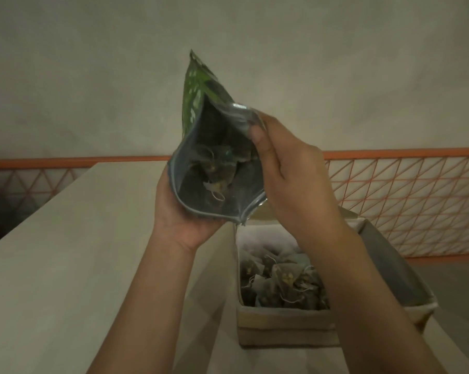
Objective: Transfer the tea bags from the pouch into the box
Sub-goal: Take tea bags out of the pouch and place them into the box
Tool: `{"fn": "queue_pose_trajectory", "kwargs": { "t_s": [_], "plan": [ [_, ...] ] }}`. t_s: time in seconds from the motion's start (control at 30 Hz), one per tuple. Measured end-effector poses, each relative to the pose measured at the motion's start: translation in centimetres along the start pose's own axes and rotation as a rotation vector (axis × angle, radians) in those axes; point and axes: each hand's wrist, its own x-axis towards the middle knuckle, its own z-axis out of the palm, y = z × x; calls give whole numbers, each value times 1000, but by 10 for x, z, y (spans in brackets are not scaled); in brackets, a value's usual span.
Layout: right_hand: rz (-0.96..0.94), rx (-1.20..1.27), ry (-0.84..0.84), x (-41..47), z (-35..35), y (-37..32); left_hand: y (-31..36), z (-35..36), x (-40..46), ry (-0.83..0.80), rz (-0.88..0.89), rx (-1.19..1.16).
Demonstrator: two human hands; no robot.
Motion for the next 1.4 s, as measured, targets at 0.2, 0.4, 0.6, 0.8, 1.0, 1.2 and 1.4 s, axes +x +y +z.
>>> {"fn": "queue_pose_trajectory", "kwargs": {
  "t_s": [0.2, 0.4, 0.6, 0.8, 1.0, 1.2, 1.4],
  "plan": [
    [41, -68, -72, -2, 4, 6, 2, -2, 5, 28, -59, -40],
    [92, -109, -76, -2, 5, 11, 1, -17, 11, 42, -40, -91],
    [129, -19, -70, 3, -3, 14, -1, -22, 9, 35, 59, -90],
    [133, -165, -119, -2, -11, 9, -3, -15, 9, 62, 185, -69],
    [204, -569, -35, -11, 12, 10, -17, -6, 12, 126, 189, -85],
    [213, -316, 36, -8, 8, 15, -17, -5, 10, 78, 154, -47],
    [314, 24, 52, 7, -35, 8, -14, -12, 13, 87, 173, -42]
  ]
}}
